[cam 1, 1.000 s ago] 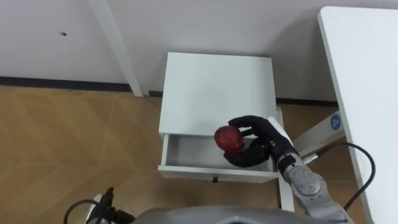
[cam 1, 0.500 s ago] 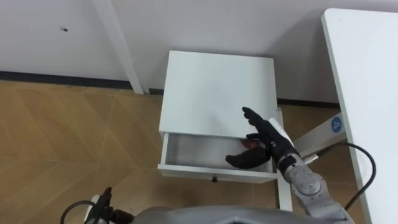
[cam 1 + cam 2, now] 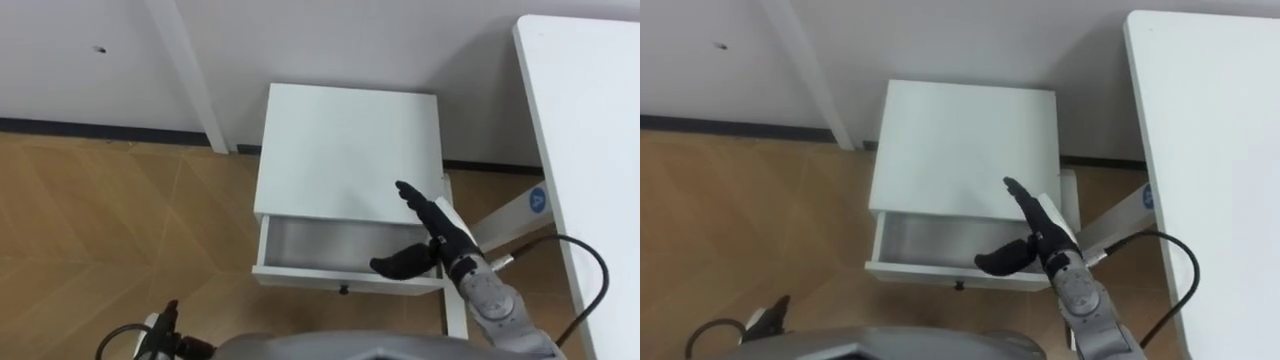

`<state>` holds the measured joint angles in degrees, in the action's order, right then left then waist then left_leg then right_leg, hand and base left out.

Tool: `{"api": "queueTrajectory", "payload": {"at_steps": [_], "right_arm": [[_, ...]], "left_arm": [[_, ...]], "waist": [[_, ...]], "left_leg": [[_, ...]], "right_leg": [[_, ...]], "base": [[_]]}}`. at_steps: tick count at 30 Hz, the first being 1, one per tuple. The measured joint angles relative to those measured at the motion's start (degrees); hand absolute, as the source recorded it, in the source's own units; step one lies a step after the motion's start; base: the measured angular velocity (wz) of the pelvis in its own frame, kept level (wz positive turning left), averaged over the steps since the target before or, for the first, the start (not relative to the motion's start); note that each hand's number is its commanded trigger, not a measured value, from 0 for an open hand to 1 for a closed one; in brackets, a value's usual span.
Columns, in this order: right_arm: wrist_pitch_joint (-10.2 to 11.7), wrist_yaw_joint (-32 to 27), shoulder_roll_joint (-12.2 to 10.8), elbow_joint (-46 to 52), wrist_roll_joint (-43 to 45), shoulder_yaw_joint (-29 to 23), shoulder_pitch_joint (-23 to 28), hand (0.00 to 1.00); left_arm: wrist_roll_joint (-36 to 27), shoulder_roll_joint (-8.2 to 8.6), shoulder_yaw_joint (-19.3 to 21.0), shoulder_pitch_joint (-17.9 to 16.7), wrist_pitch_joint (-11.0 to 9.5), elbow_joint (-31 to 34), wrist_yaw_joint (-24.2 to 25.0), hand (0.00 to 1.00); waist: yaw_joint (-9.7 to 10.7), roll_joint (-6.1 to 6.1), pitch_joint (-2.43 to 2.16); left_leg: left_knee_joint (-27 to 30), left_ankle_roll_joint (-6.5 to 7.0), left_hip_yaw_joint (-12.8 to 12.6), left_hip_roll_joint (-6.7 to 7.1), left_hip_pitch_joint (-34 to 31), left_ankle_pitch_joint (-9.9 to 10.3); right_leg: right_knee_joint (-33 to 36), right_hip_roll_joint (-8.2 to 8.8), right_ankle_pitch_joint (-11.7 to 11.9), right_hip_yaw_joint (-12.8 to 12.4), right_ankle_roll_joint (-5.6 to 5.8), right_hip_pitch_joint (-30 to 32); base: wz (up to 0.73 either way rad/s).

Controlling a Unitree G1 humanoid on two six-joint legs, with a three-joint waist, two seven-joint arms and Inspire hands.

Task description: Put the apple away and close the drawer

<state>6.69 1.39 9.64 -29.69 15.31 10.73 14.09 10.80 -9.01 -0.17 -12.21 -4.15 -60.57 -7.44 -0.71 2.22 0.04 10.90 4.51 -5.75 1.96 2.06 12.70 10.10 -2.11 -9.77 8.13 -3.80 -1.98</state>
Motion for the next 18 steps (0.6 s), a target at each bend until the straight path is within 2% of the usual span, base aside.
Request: {"api": "queueTrajectory", "payload": {"at_steps": [2, 4, 5, 6, 7, 8, 9, 10, 11, 12, 13, 14, 15, 16, 17, 18], "right_arm": [[0.0, -0.5, -0.5, -2.1, -0.3, -2.2, -0.4, 0.00], [-0.2, -1.2, -0.9, -4.2, -0.1, -5.2, -0.4, 0.00], [-0.3, -2.1, -0.7, -6.5, -0.4, -6.8, -0.6, 0.00], [-0.7, -3.3, -0.5, -8.5, -1.8, -8.5, -0.2, 0.00], [-0.7, -4.0, -0.3, -9.1, -2.5, -9.1, 0.2, 0.00], [-0.4, -5.0, 0.3, -11.6, -4.7, -10.3, 0.4, 0.00], [0.3, -5.9, 1.5, -15.6, -7.3, -11.7, 0.2, 0.00], [0.2, -6.3, 1.9, -17.8, -8.2, -13.0, -0.2, 0.00], [0.2, -7.7, 2.8, -21.7, -8.6, -15.3, -0.9, 0.00], [0.3, -8.2, 3.1, -23.2, -8.7, -16.1, -1.0, 0.00], [0.3, -8.8, 3.5, -25.6, -9.0, -16.9, -0.6, 0.00], [0.5, -8.9, 3.8, -27.9, -10.5, -16.3, -0.1, 0.00], [0.5, -8.8, 3.7, -29.6, -11.2, -15.9, 0.3, 0.00], [0.5, -8.8, 3.6, -32.9, -12.9, -14.0, 1.1, 0.00], [0.6, -8.6, 3.2, -36.2, -14.3, -11.4, 1.4, 0.00], [0.6, -8.7, 2.8, -37.3, -15.0, -10.7, 1.5, 0.00]], "left_arm": [[0.1, 0.30, 0.3, 0.2, 0.0, -0.1, 0.0, 0.00], [1.3, 0.63, 1.3, 0.2, -0.1, -0.1, 0.2, 0.00], [1.2, 0.83, 1.8, 0.7, -0.1, -0.5, 0.3, 0.00], [1.1, 0.68, 1.8, 1.1, -0.2, -1.7, 0.3, 0.00], [1.3, 0.47, 1.8, 1.2, -0.2, -2.4, 0.3, 0.00], [1.6, 0.12, 1.8, 1.4, 0.0, -2.9, 0.3, 0.00], [2.4, 0.12, 2.1, 1.8, 0.0, -4.2, 0.4, 0.00], [2.7, 0.10, 2.4, 2.1, 0.0, -4.8, 0.4, 0.00], [3.7, -0.44, 2.8, 2.9, 0.0, -6.2, 0.3, 0.00], [3.7, -1.02, 2.8, 3.2, 0.0, -6.7, 0.4, 0.00], [3.3, -2.02, 3.5, 3.3, 0.6, -6.9, 0.2, 0.00], [3.1, -2.73, 3.4, 3.3, 2.0, -6.8, 0.2, 0.00], [2.9, -2.94, 3.4, 3.3, 2.8, -6.8, 0.2, 0.00], [1.8, -2.95, 3.2, 3.4, 4.4, -6.8, 0.2, 0.00], [1.0, -2.99, 2.3, 3.1, 5.8, -6.8, 0.2, 0.00], [1.1, -3.04, 2.0, 3.0, 6.3, -6.8, 0.2, 0.00]], "waist": [[0.3, -0.29, 0.17], [0.4, -0.62, 0.37], [0.6, -0.90, 0.42], [0.8, -1.05, 0.41], [1.0, -0.74, 0.53], [2.0, -1.10, 0.39], [2.4, -2.31, 0.05], [2.3, -3.15, 0.02], [2.2, -4.52, -0.13], [2.2, -4.88, 0.08], [2.1, -4.40, 0.23], [2.3, -4.84, 0.21], [2.5, -5.52, 0.17], [2.9, -7.19, 0.18], [3.6, -8.45, 0.25], [3.8, -8.98, 0.57]], "left_leg": [[1.8, 0.23, 0.0, -0.10, -0.8, 0.9], [5.1, 0.69, -0.2, 0.14, -2.1, 2.9], [7.4, 1.19, -0.3, 0.63, -2.5, 4.1], [9.2, 1.68, -0.3, 1.09, -2.5, 4.9], [10.3, 1.99, -0.3, 1.94, -2.7, 5.5], [13.1, 2.57, -0.2, 2.35, -3.4, 6.7], [15.9, 3.29, -0.1, 1.67, -4.7, 7.9], [17.3, 3.65, -0.1, 1.22, -5.4, 8.3], [19.6, 4.36, -0.4, 0.64, -6.7, 8.9], [20.3, 4.74, -0.7, 0.75, -7.3, 9.1], [22.0, 5.18, -1.6, 0.73, -8.6, 9.4], [23.1, 5.36, -1.6, -0.37, -9.5, 9.5], [23.1, 5.35, -1.3, -1.24, -9.4, 9.5], [23.2, 5.21, -0.3, -3.62, -8.9, 9.4], [22.8, 4.77, 0.3, -5.92, -7.8, 9.2], [22.4, 4.40, 0.5, -6.44, -7.3, 9.0]], "right_leg": [[2.4, 0.21, -0.8, 0.6, 0.31, 0.8], [10.2, 1.35, -3.7, 1.4, 0.94, 3.8], [19.2, 2.73, -5.0, 2.1, 2.50, 7.3], [29.4, 4.85, -4.6, 3.2, 3.27, 11.5], [34.2, 5.79, -3.7, 3.4, 4.49, 13.5], [42.9, 7.40, 0.2, 3.2, 5.61, 18.1], [49.3, 8.11, 6.8, 2.7, 5.92, 22.6], [51.9, 8.30, 10.7, 2.4, 6.54, 25.1], [57.2, 8.08, 19.3, 1.1, 6.83, 30.8], [61.9, 8.13, 20.3, 0.1, 7.04, 34.3], [76.2, 8.00, 14.1, -0.6, 6.57, 43.0], [88.3, 7.77, 8.3, 1.0, 4.46, 51.3], [92.3, 7.53, 6.5, 2.3, 4.12, 55.1], [97.2, 6.53, 3.8, 5.0, 4.10, 61.0], [99.3, 6.11, 1.6, 6.8, 3.95, 64.3], [100.0, 6.18, 1.0, 6.9, 4.25, 65.5]], "base": [[0.04], [0.06], [0.15], [0.18], [0.23], [0.16], [0.06], [-0.15], [-0.24], [-0.36], [-0.29], [-0.20], [0.00], [0.09], [0.06], [0.00]]}}
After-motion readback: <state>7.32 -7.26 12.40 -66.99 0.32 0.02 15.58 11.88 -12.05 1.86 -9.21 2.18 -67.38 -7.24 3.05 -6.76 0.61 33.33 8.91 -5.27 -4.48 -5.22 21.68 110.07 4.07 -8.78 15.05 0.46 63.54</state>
